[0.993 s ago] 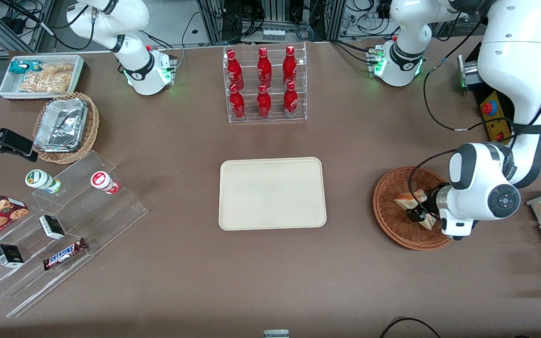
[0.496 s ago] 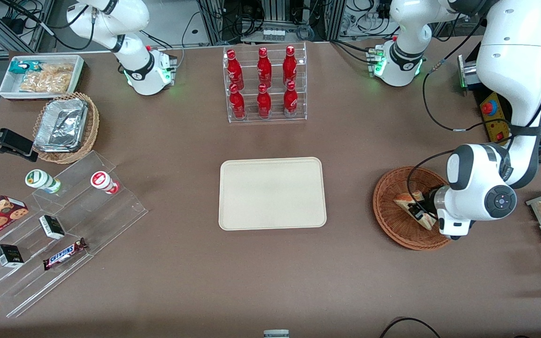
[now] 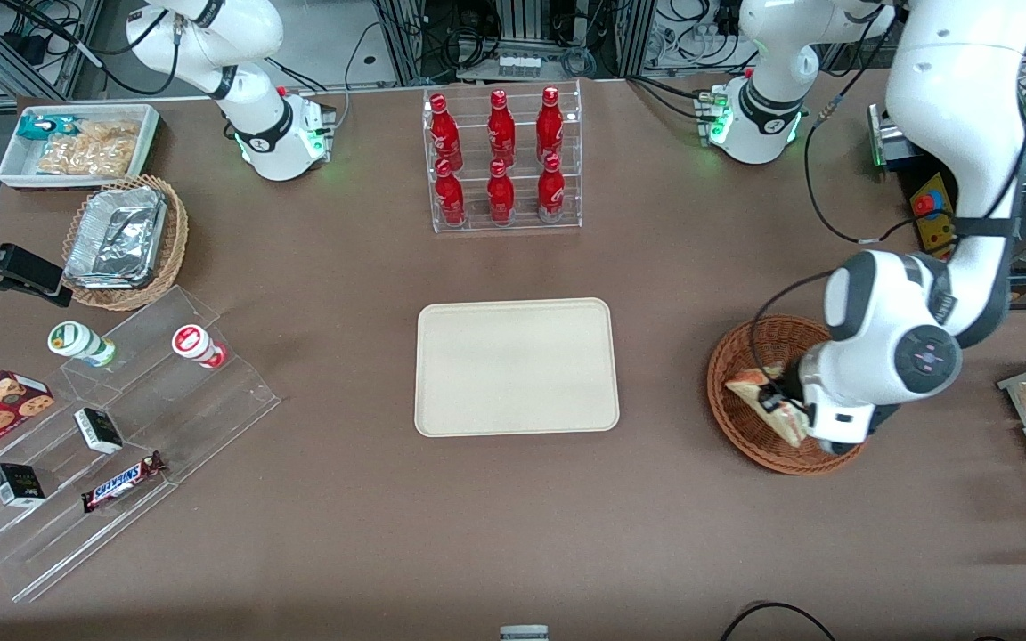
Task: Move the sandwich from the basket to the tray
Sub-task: 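Lift the sandwich out of the basket with the left gripper, then carry the sandwich over the cream tray and release it there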
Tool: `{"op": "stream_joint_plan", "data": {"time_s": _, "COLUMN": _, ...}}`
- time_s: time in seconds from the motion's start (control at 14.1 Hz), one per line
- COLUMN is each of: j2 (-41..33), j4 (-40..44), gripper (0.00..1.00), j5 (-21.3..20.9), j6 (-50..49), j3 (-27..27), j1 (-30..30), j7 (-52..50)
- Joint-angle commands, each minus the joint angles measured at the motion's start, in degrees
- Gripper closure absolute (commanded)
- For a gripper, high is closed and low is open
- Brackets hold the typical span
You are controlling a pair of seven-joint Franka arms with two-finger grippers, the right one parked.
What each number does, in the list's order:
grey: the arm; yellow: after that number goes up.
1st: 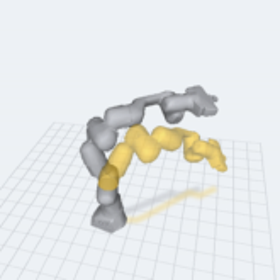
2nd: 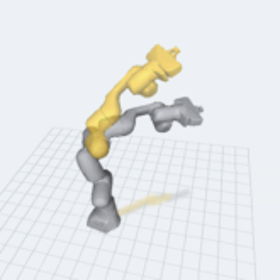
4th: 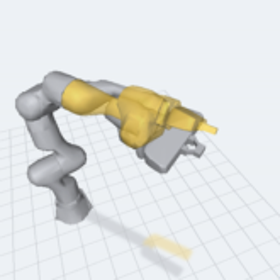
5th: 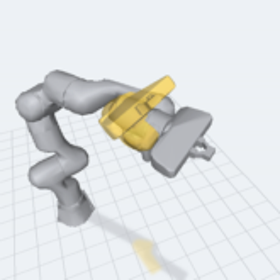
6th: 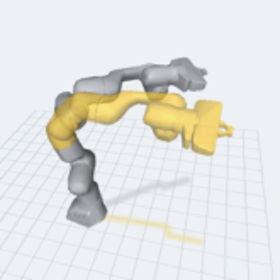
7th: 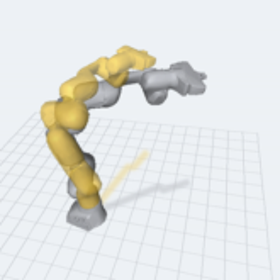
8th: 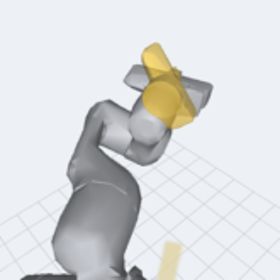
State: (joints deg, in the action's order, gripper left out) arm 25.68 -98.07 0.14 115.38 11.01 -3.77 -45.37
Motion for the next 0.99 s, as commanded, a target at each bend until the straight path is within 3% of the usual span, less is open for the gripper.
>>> {"op": "stream_joint_plan", "data": {"time_s": 0.0, "j2": -0.8, "j4": 2.5, "gripper": 0.89, "j5": 0.2, "j6": -0.8, "j3": -0.7, "j1": -10.3, "j7": -0.5}}
{"op": "stream_joint_plan", "data": {"time_s": 0.21, "j2": 0.2, "j4": 4.5, "gripper": 0.90, "j5": 0.6, "j6": -0.6, "j3": -0.6, "j1": -19.0, "j7": -1.3}}
{"op": "stream_joint_plan", "data": {"time_s": 0.43, "j2": 6.8, "j4": 10.0, "gripper": 0.90, "j5": 0.8, "j6": -0.4, "j3": -0.6, "j1": -26.4, "j7": -3.0}}
{"op": "stream_joint_plan", "data": {"time_s": 0.92, "j2": 19.0, "j4": 20.0, "gripper": 0.88, "j5": 0.4, "j6": 3.4, "j3": -0.7, "j1": -32.6, "j7": -5.6}}
